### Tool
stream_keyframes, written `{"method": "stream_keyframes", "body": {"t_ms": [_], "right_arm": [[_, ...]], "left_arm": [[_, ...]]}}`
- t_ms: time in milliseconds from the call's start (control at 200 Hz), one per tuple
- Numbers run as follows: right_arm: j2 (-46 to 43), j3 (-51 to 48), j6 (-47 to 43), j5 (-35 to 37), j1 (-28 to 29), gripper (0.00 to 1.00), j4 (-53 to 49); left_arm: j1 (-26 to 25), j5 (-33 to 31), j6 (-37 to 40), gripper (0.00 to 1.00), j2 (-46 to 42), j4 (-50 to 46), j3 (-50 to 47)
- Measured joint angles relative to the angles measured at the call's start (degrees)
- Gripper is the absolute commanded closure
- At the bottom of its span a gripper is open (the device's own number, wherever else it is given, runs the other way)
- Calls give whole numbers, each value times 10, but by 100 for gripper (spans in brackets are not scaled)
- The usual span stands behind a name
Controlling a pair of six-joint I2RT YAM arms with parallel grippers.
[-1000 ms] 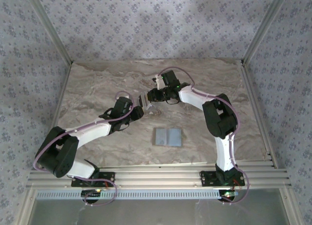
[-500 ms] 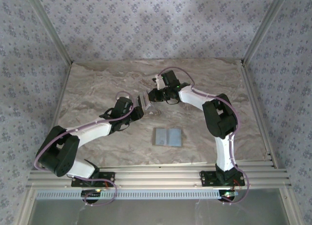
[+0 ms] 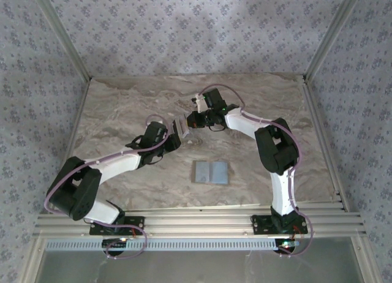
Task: Put the credit cards into the card holder
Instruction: Pick up the credit card from the storage box.
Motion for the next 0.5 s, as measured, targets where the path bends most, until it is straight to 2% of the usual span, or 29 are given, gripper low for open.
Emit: {"method": "stream_keyframes", "body": {"t_ms": [505], "right_arm": [[-34, -27, 1, 33, -4, 100, 0]], "left_arm": [[4, 0, 0, 55, 3, 0, 0]]}}
